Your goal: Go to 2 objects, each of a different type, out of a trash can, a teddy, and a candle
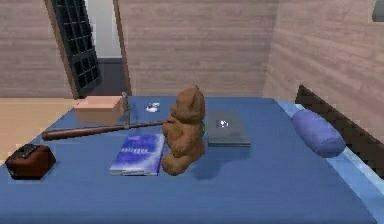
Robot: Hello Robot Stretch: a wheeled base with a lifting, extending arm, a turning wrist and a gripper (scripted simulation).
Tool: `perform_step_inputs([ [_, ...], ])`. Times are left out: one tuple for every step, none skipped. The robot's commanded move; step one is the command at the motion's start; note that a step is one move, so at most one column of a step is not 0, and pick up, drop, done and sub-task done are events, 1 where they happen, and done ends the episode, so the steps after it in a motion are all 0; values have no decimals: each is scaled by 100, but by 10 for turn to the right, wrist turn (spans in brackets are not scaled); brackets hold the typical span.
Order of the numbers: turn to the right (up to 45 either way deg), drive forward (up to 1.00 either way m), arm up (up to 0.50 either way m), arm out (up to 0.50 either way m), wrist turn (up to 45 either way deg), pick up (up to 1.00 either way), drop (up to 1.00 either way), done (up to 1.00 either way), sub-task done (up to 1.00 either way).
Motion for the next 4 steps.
perform_step_inputs([
  [-450, 0, 0, 0, 0, 0, 0, 0, 0],
  [-450, 0, 0, 0, 0, 0, 0, 0, 0],
  [-420, 0, 0, 0, 0, 0, 0, 0, 0],
  [0, 20, 0, 0, 0, 0, 0, 0, 0],
])
